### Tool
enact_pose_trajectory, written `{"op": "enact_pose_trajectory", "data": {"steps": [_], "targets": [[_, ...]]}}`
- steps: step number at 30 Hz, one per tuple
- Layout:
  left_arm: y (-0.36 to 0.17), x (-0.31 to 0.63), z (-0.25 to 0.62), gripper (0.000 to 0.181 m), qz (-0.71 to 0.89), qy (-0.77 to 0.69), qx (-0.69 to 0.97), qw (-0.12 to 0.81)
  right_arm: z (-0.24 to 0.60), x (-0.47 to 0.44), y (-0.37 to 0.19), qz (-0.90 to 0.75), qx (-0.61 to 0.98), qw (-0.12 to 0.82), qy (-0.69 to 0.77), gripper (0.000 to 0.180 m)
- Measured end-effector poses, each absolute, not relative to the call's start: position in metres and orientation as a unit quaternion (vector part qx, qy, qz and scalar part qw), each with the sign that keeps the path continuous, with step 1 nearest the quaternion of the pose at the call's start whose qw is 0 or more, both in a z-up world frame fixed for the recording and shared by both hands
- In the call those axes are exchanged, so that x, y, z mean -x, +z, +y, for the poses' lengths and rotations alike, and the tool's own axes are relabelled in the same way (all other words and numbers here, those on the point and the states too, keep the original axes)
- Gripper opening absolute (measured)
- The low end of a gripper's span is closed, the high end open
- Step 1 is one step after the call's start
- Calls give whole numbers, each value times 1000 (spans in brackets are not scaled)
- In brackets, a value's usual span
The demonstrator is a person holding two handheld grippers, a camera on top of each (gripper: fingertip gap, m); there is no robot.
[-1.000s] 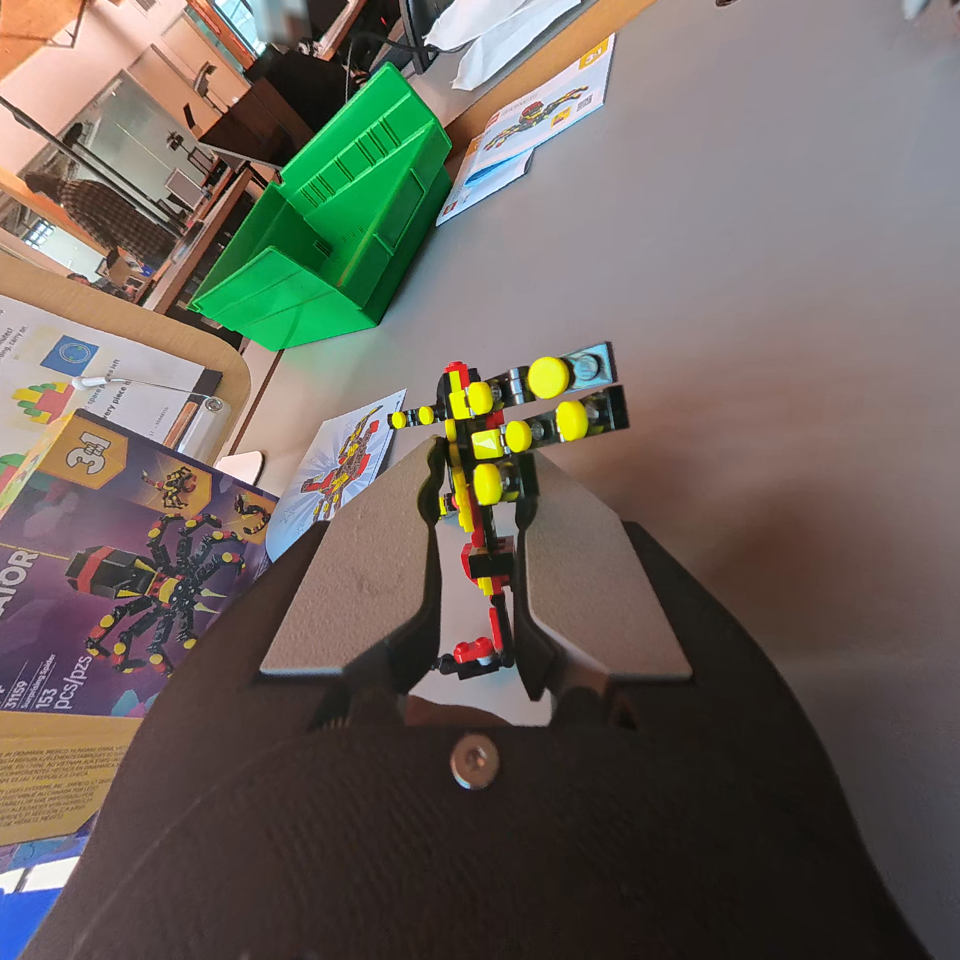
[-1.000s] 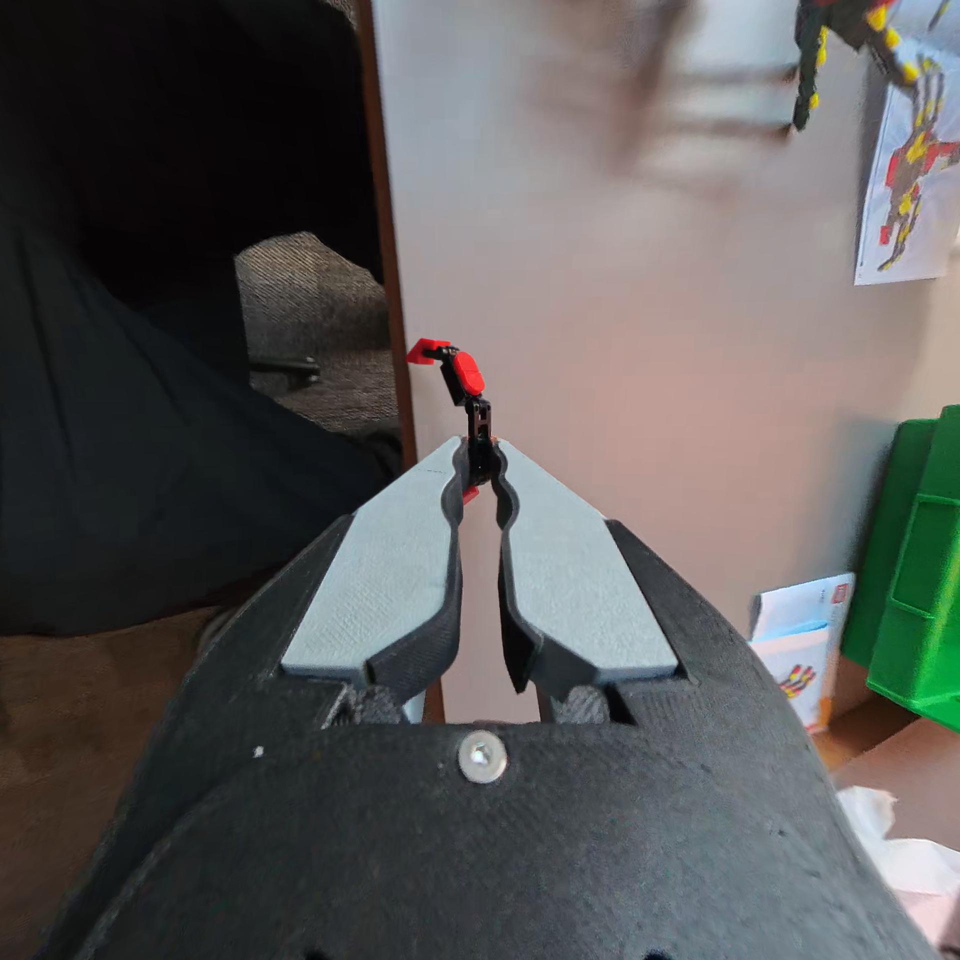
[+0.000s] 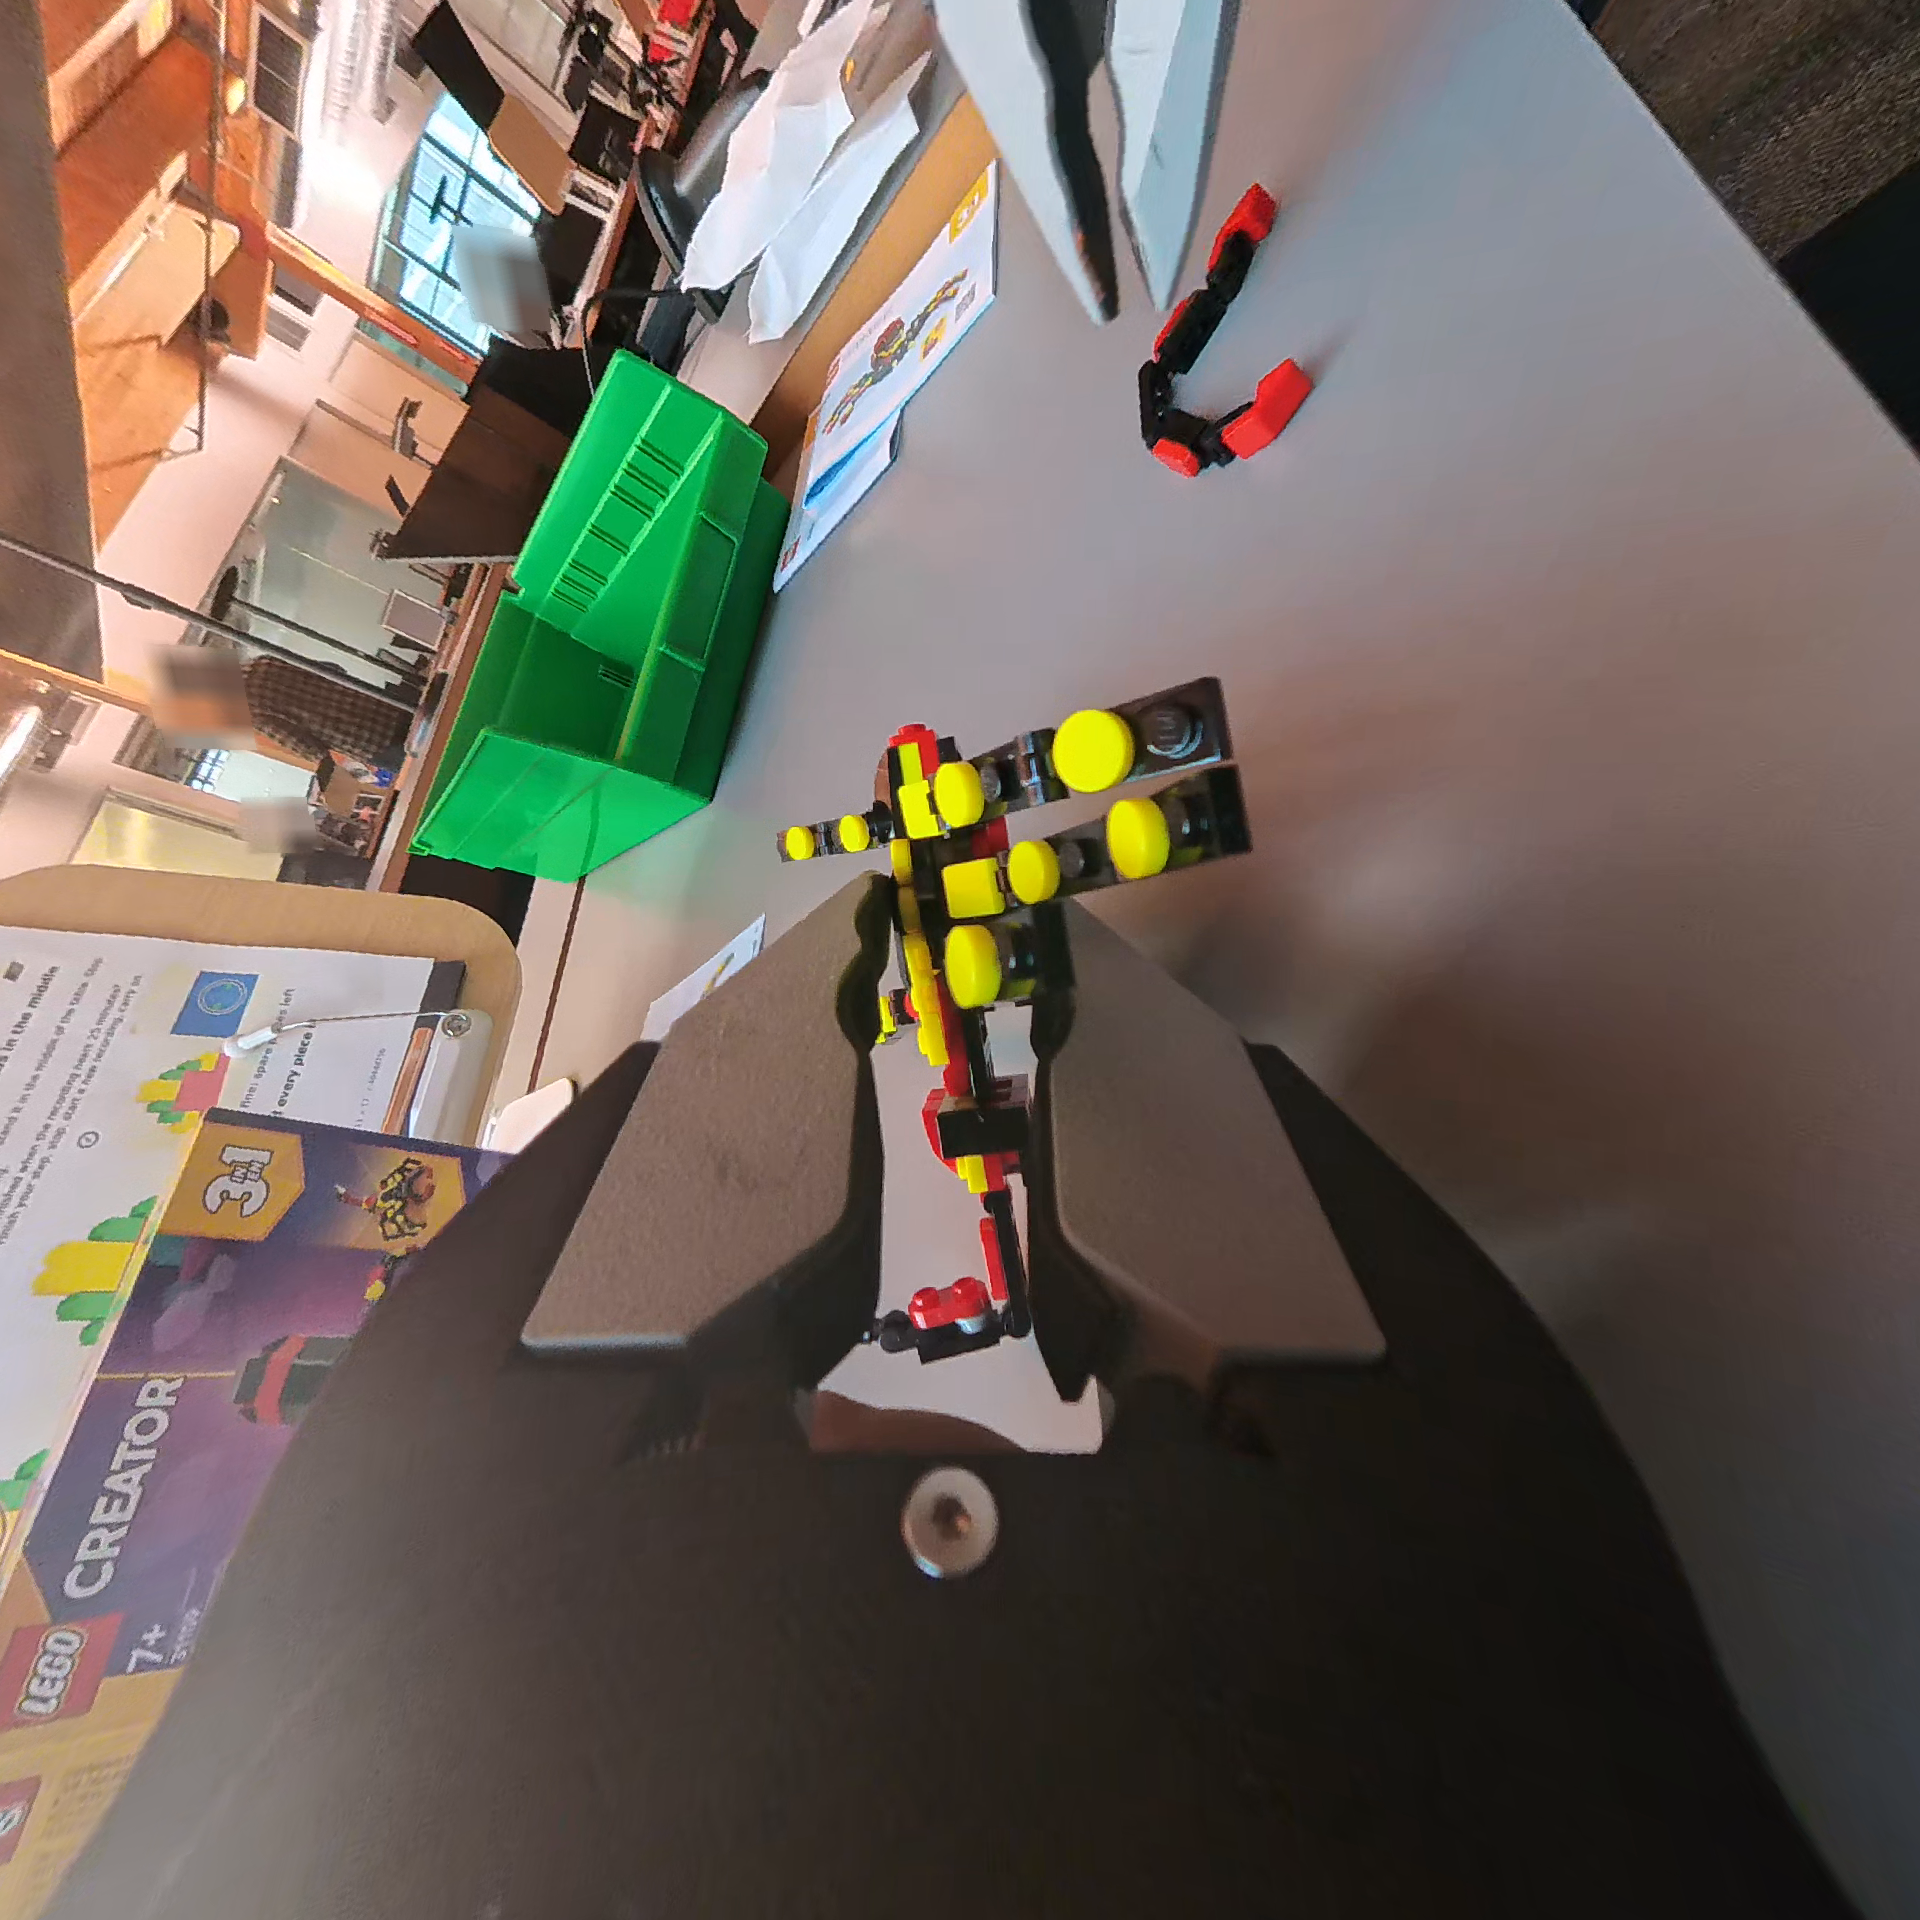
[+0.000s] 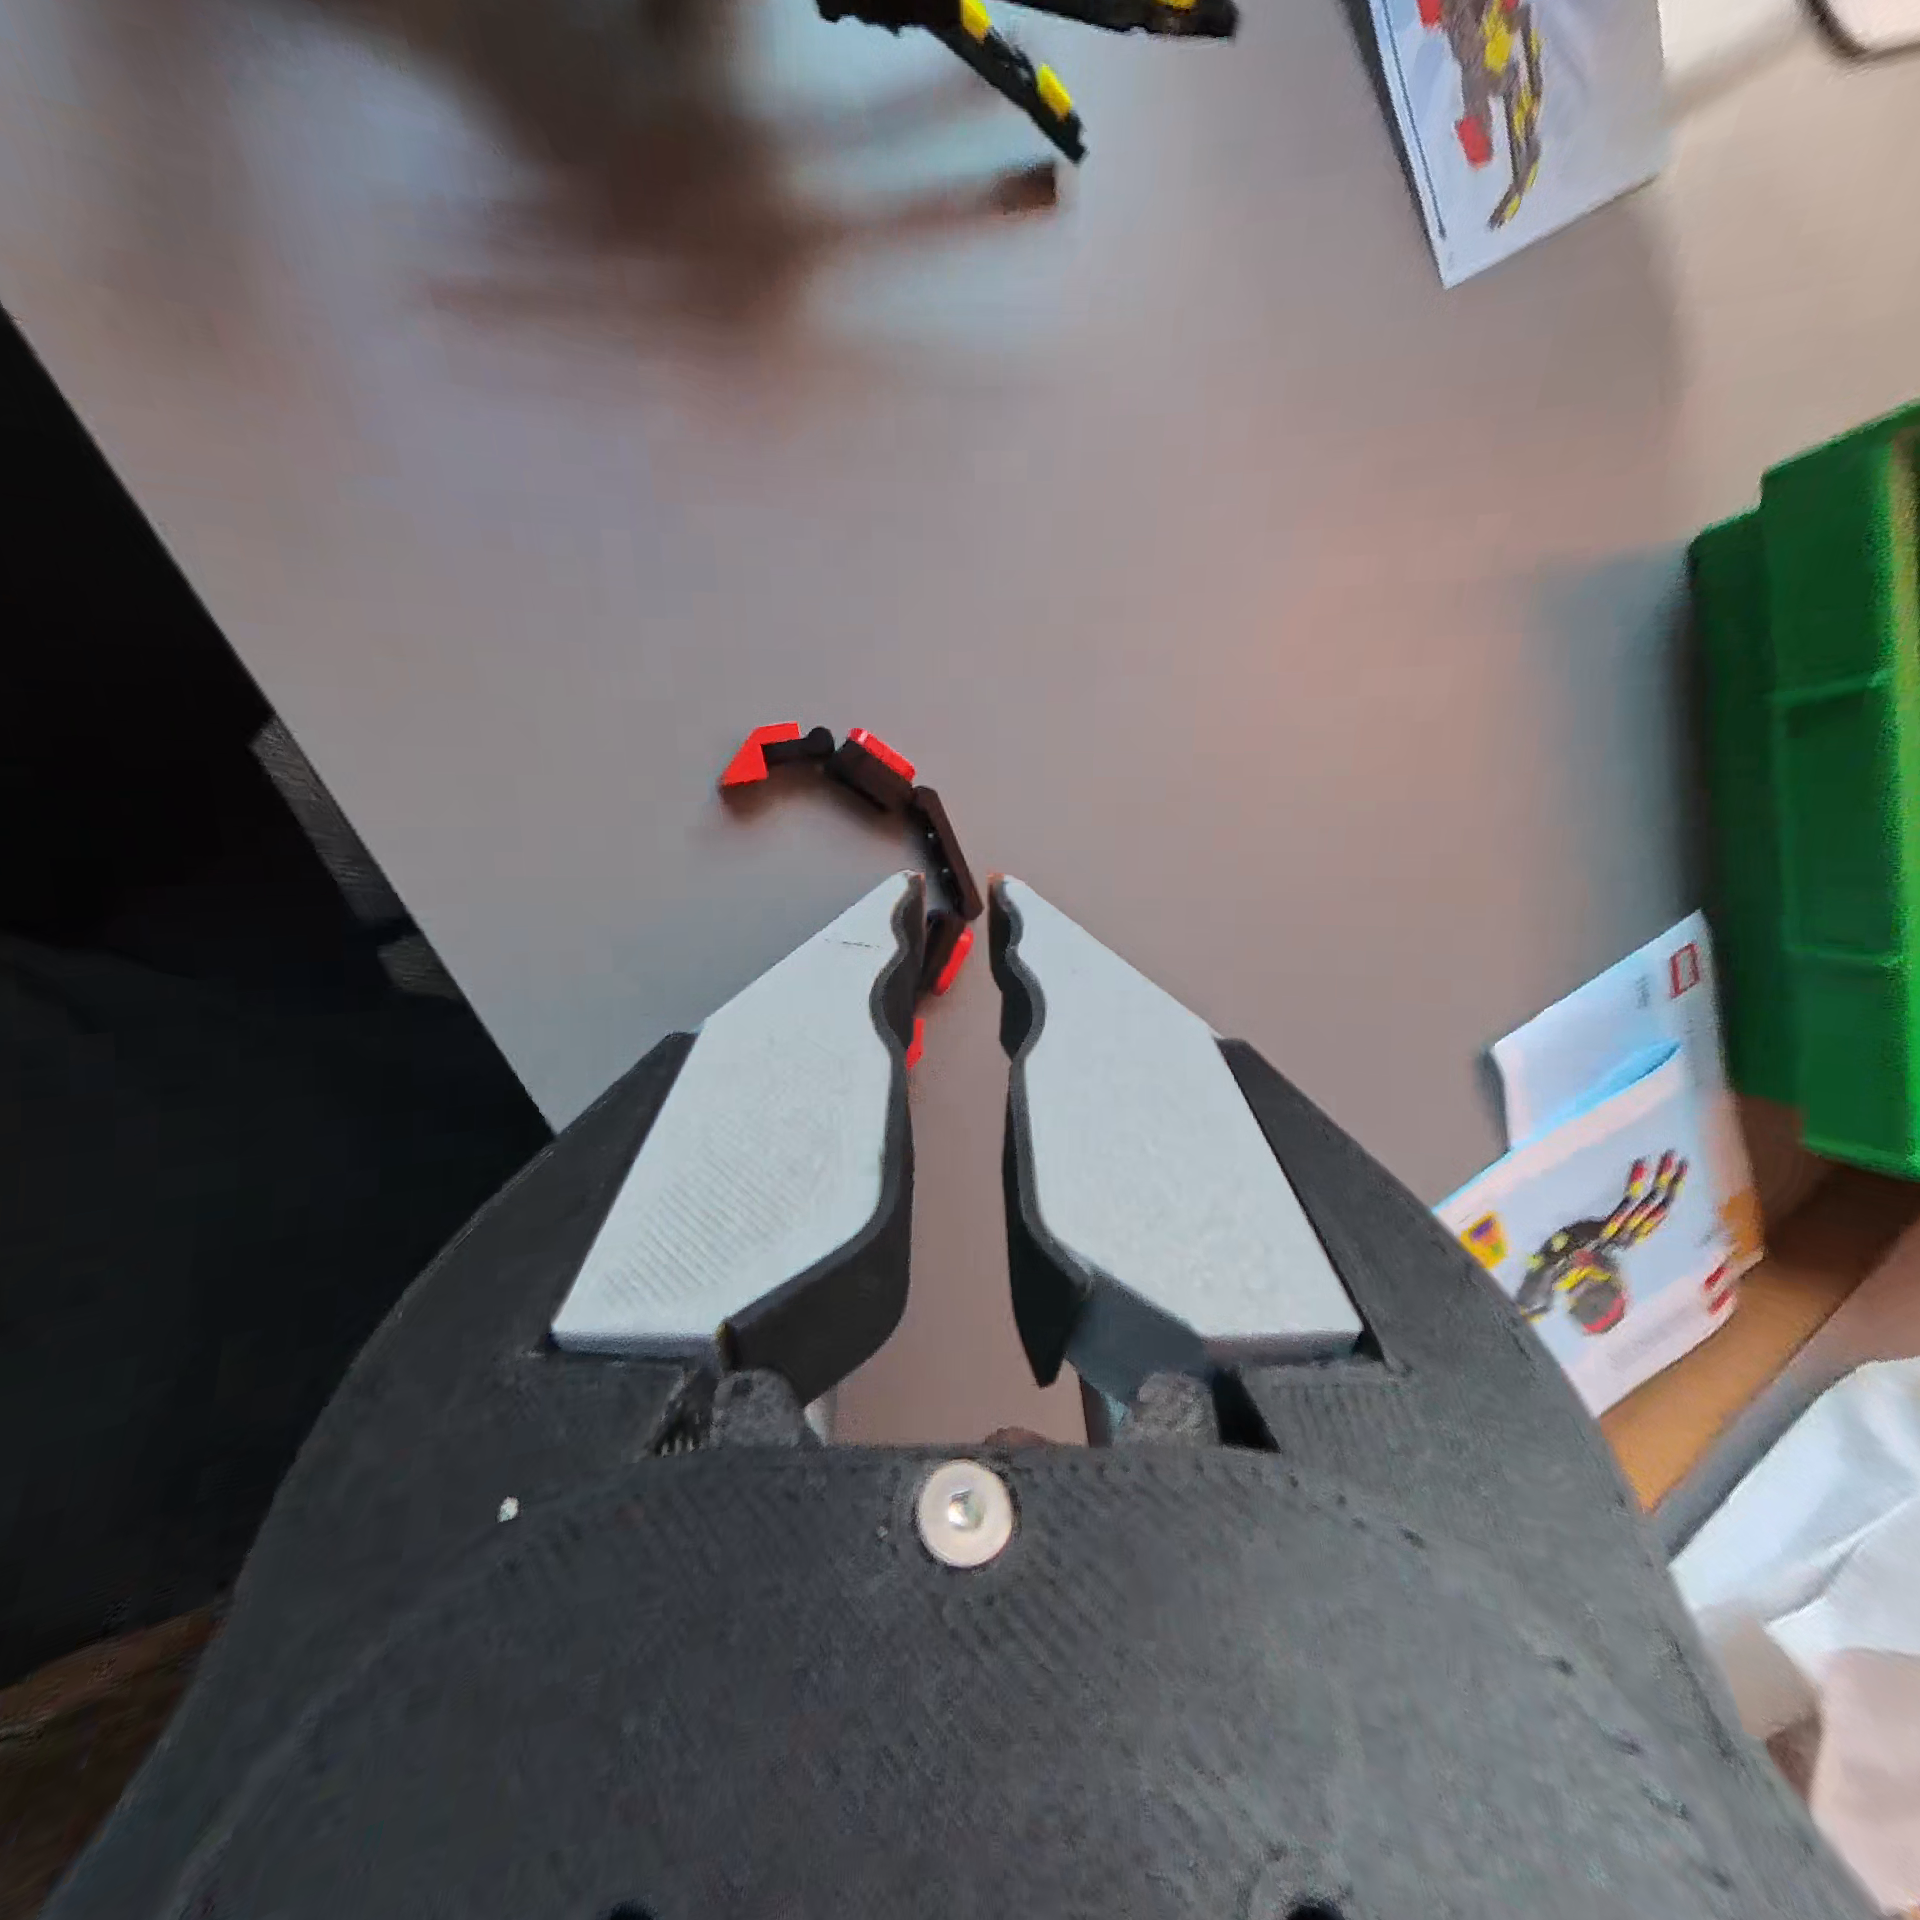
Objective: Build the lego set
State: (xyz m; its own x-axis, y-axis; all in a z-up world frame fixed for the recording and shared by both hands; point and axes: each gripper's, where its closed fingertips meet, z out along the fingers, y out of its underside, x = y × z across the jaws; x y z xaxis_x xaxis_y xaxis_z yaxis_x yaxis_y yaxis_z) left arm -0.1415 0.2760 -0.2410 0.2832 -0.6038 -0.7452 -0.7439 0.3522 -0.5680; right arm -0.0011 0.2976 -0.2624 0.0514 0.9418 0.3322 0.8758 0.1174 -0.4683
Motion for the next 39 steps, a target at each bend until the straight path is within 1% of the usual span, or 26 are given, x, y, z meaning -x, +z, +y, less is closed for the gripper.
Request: {"op": "enact_pose_trajectory", "data": {"steps": [1, 5, 6, 9, 11, 14, 16, 18, 20, 22, 25, 31, 35, 37, 39], "targets": [[-240, 140, 276, 22, 596, 61, 564, 569, 298, 4, -263, -701, 647, 296, 52, 11], [-239, 134, 273, 22, 598, 56, 555, 575, 303, 7, -277, -741, 617, 264, 36, 13], [-240, 133, 273, 22, 598, 55, 554, 576, 304, 6, -282, -748, 613, 252, 34, 5], [-237, 132, 273, 22, 591, 40, 556, 583, 308, 11, -283, -756, 599, 259, 44, 3], [-234, 132, 272, 22, 580, 15, 562, 590, 302, 23, -279, -758, 594, 250, 105, 1], [-227, 135, 275, 22, 558, -6, 568, 604, 292, 54, -255, -743, 575, 227, 256, 1], [-221, 141, 279, 22, 542, -5, 572, 616, 287, 69, -241, -737, 545, 179, 357, 1], [-216, 147, 281, 22, 527, -10, 575, 625, 287, 77, -238, -725, 530, 79, 432, 0], [-208, 153, 283, 22, 509, -21, 579, 636, 294, 79, -244, -699, 546, -49, 460, 1], [-202, 157, 285, 22, 494, -35, 584, 643, 298, 78, -252, -671, 565, -166, 451, 1], [-200, 161, 288, 22, 483, -43, 592, 644, 300, 70, -267, -642, 596, -290, 385, 1], [-204, 160, 287, 22, 483, -57, 599, 636, 301, 58, -281, -573, 667, -413, 237, 1], [-206, 161, 286, 22, 486, -60, 600, 633, 305, 54, -281, -541, 690, -447, 178, 1], [-203, 162, 285, 22, 485, -62, 597, 636, 312, 51, -282, -552, 697, -434, 144, 1], [-201, 162, 284, 22, 485, -63, 595, 638, 323, 47, -280, -587, 695, -398, 117, 1]]}}
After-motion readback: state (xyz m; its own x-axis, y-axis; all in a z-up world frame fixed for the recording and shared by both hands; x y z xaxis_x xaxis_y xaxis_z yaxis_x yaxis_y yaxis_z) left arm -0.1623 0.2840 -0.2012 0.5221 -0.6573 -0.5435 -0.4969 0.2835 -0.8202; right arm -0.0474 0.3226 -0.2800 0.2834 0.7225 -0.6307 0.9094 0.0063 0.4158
